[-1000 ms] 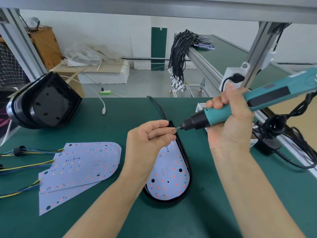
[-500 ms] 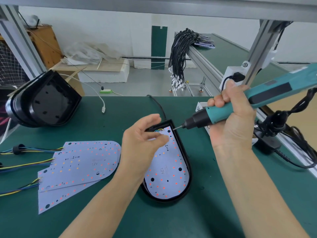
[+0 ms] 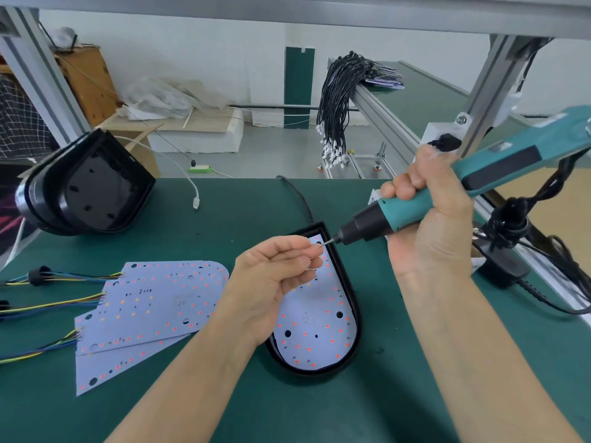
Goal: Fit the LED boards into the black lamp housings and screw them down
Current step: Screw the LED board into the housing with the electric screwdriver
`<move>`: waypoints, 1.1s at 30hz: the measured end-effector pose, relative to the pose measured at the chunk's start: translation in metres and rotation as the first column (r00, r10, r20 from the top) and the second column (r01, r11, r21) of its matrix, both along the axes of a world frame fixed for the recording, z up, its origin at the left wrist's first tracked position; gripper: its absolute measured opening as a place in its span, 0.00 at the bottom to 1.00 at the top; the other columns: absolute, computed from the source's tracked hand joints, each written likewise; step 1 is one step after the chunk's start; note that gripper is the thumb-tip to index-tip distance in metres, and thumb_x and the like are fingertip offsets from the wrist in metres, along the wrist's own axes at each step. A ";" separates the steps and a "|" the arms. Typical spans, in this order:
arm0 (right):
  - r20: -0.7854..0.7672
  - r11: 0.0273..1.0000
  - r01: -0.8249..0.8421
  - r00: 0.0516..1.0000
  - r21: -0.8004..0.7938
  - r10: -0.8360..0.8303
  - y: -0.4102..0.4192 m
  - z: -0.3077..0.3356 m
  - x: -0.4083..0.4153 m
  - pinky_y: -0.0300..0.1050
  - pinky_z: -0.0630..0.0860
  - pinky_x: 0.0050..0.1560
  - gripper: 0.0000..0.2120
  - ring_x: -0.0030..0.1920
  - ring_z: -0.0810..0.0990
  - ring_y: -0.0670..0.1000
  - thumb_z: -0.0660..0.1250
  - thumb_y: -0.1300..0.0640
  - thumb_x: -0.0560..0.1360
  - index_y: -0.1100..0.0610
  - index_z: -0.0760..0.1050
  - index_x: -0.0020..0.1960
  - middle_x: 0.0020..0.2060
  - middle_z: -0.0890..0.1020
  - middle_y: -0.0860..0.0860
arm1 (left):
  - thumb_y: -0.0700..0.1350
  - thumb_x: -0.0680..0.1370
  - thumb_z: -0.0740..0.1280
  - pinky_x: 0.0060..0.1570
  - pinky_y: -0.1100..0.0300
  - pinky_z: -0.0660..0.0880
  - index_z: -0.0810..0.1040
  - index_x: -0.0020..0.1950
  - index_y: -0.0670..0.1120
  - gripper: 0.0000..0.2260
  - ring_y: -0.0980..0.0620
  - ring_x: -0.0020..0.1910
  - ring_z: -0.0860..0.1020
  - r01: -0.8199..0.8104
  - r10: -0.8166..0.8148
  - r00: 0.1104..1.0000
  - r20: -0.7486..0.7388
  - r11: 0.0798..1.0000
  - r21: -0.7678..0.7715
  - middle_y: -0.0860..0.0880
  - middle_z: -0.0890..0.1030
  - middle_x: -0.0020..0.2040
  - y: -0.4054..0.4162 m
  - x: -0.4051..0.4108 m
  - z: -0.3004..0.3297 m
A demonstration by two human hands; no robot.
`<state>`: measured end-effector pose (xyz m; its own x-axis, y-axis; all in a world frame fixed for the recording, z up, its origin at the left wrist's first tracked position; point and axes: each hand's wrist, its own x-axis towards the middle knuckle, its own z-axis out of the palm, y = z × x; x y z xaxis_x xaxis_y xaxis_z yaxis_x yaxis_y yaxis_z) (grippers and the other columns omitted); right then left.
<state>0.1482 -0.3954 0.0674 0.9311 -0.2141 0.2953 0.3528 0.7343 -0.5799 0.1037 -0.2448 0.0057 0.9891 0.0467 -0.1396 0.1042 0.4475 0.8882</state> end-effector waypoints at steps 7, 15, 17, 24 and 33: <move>-0.007 1.000 -0.006 1.000 -0.028 0.006 0.000 0.002 -0.005 0.39 0.70 0.32 0.20 0.24 0.67 0.45 0.64 0.65 0.76 0.51 0.67 0.28 0.25 0.67 0.46 | 0.30 0.66 0.68 0.37 0.64 0.80 0.85 0.39 0.42 0.10 0.49 0.38 0.85 0.001 -0.009 0.998 -0.058 0.990 -0.143 0.43 0.85 0.41 0.001 -0.001 0.006; -0.001 0.999 -0.017 1.000 -0.039 0.017 0.001 0.004 -0.008 0.39 0.70 0.32 0.16 0.24 0.67 0.45 0.64 0.64 0.76 0.53 0.65 0.32 0.25 0.66 0.46 | 0.30 0.61 0.69 0.34 0.62 0.81 0.84 0.32 0.42 0.08 0.49 0.35 0.84 -0.022 -0.102 0.963 -0.250 0.893 -0.449 0.46 0.82 0.34 -0.004 -0.005 0.009; 0.015 0.998 -0.029 0.999 -0.048 0.030 0.004 0.003 -0.009 0.39 0.70 0.32 0.15 0.24 0.67 0.45 0.64 0.64 0.75 0.53 0.66 0.32 0.25 0.67 0.46 | 0.32 0.59 0.71 0.34 0.60 0.81 0.84 0.31 0.44 0.08 0.50 0.34 0.83 -0.020 -0.147 0.948 -0.281 0.856 -0.516 0.48 0.82 0.35 -0.007 -0.007 0.009; 0.057 0.997 -0.043 0.997 -0.068 0.047 0.005 0.005 -0.010 0.40 0.70 0.32 0.18 0.24 0.67 0.45 0.65 0.63 0.73 0.50 0.68 0.27 0.25 0.67 0.45 | 0.31 0.59 0.71 0.30 0.64 0.79 0.84 0.31 0.40 0.06 0.51 0.31 0.81 -0.078 -0.164 0.933 -0.320 0.777 -0.625 0.49 0.81 0.35 -0.008 -0.012 0.007; 0.066 0.998 -0.038 0.997 -0.059 0.042 0.005 0.006 -0.010 0.40 0.69 0.31 0.17 0.24 0.67 0.45 0.65 0.64 0.74 0.50 0.67 0.29 0.25 0.68 0.46 | 0.31 0.62 0.69 0.31 0.63 0.79 0.83 0.29 0.41 0.06 0.51 0.32 0.83 -0.068 -0.137 0.947 -0.290 0.797 -0.600 0.48 0.83 0.35 -0.011 -0.013 0.007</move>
<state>0.1378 -0.3901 0.0738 0.9163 -0.1582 0.3680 0.3634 0.7146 -0.5977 0.0908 -0.2558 0.0131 0.8902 -0.1804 -0.4184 0.3462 0.8648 0.3637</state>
